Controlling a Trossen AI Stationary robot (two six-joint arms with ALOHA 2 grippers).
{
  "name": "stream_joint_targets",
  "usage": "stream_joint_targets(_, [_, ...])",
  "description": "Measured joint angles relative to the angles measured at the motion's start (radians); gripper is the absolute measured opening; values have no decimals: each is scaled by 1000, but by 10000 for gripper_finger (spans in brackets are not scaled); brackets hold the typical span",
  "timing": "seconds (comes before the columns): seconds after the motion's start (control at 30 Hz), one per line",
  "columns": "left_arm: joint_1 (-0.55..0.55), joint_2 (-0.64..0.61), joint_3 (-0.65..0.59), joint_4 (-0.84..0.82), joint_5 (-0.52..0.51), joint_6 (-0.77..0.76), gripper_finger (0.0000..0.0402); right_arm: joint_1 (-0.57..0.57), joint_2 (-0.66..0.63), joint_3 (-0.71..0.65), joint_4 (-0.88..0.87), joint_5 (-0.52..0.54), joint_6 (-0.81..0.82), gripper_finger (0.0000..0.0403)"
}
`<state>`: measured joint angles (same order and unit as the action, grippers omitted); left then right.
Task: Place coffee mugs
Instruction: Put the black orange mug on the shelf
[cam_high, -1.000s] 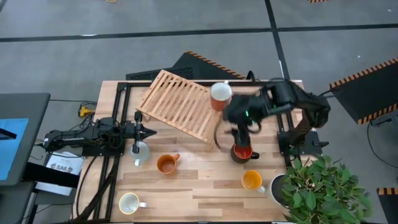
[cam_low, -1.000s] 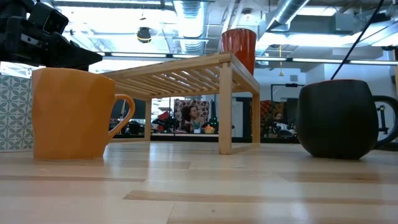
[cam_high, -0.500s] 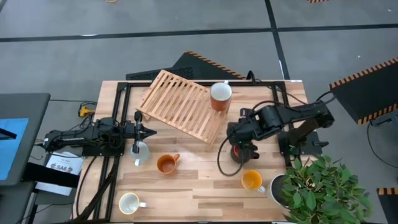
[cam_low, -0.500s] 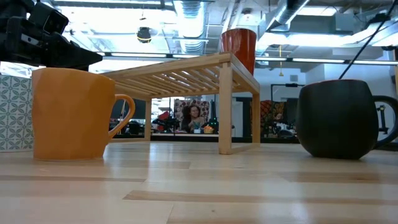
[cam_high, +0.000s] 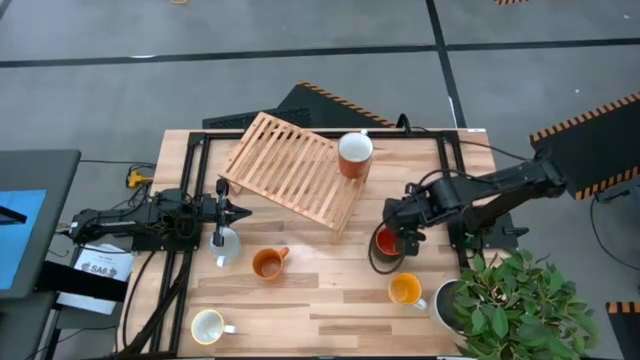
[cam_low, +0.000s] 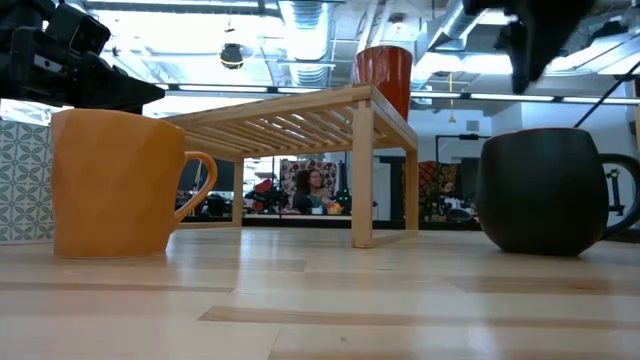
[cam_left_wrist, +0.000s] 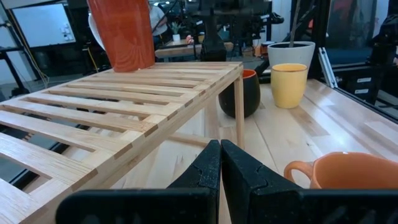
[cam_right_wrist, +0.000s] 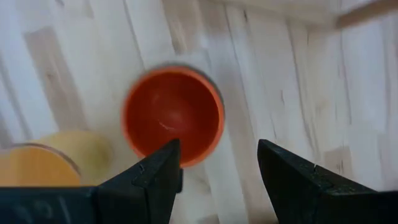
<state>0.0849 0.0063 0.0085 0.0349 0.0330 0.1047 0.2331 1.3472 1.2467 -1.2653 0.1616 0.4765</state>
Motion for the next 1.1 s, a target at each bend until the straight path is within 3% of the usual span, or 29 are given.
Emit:
stream_joint_targets(0.43, [0,0,0,0,0,0,0,-44,7,-191,178,-7,-2,240])
stream_joint_targets(1.1, [0,0,0,0,0,0,0,-72,244,-195,204,-33,-92,236])
